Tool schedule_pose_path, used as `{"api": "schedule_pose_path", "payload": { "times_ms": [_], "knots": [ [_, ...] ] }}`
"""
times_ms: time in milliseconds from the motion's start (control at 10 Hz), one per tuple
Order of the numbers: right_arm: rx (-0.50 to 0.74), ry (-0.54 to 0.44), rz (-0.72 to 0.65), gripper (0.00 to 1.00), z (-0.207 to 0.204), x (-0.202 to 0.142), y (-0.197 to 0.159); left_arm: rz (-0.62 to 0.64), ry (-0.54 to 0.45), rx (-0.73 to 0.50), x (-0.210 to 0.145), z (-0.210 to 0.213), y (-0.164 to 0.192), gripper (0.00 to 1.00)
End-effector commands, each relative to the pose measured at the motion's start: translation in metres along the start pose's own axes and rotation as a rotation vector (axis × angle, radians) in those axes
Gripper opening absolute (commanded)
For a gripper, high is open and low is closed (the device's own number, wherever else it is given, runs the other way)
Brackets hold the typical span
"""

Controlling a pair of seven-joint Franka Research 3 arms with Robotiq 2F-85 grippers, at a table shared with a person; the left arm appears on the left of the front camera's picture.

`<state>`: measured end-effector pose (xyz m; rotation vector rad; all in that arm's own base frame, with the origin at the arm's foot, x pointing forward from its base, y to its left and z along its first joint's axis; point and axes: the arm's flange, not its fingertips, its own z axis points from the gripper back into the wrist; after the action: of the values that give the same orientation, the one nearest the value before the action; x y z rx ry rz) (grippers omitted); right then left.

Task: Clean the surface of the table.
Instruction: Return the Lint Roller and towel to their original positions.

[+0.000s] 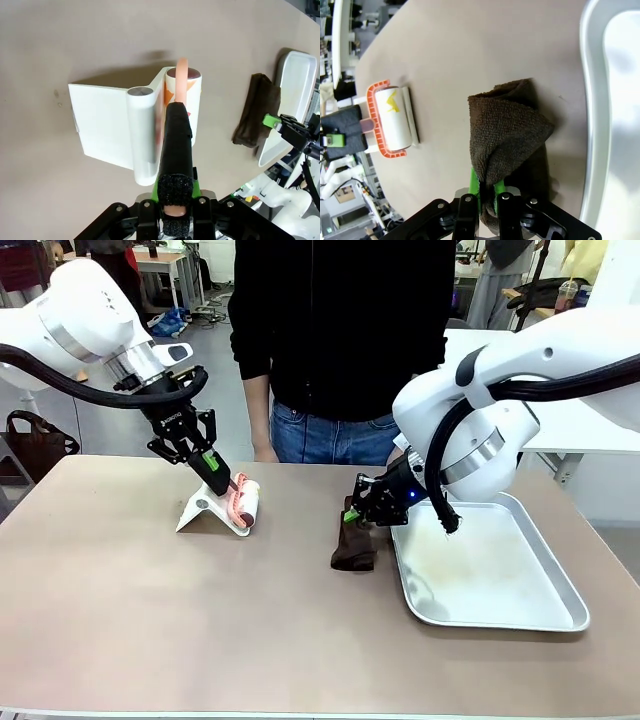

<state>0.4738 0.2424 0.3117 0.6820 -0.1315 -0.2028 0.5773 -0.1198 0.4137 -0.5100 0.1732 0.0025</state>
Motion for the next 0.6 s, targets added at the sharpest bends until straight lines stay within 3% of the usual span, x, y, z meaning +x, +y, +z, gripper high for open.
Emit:
{"api": "schedule_pose_path", "payload": {
  "times_ms": [0, 100, 200, 300, 400, 500],
  "knots": [
    [0.013, 0.010, 0.001, 0.12, 0.0011, 0.0038, 0.0016, 0.027, 0.023, 0.043, 0.0040, 0.0013, 0.0006, 0.22],
    [0.013, 0.016, 0.003, 0.12, 0.0010, 0.0040, 0.0009, 0.028, 0.028, 0.045, 0.0044, 0.0015, 0.0004, 0.37],
    [0.020, 0.020, 0.002, 0.67, 0.0018, 0.0035, 0.0003, 0.029, 0.027, 0.045, 0.0040, 0.0022, 0.0005, 0.82],
    [0.022, 0.022, -0.001, 0.70, 0.0026, 0.0039, -0.0004, 0.029, 0.025, 0.043, 0.0032, 0.0032, 0.0004, 0.96],
    [0.022, 0.020, -0.009, 1.00, 0.0034, 0.0053, -0.0015, 0.028, 0.017, 0.040, 0.0018, 0.0054, 0.0008, 1.00],
    [0.024, 0.019, -0.009, 1.00, 0.0047, 0.0056, -0.0022, 0.028, 0.008, 0.033, 0.0002, 0.0088, 0.0017, 1.00]
  ]
}}
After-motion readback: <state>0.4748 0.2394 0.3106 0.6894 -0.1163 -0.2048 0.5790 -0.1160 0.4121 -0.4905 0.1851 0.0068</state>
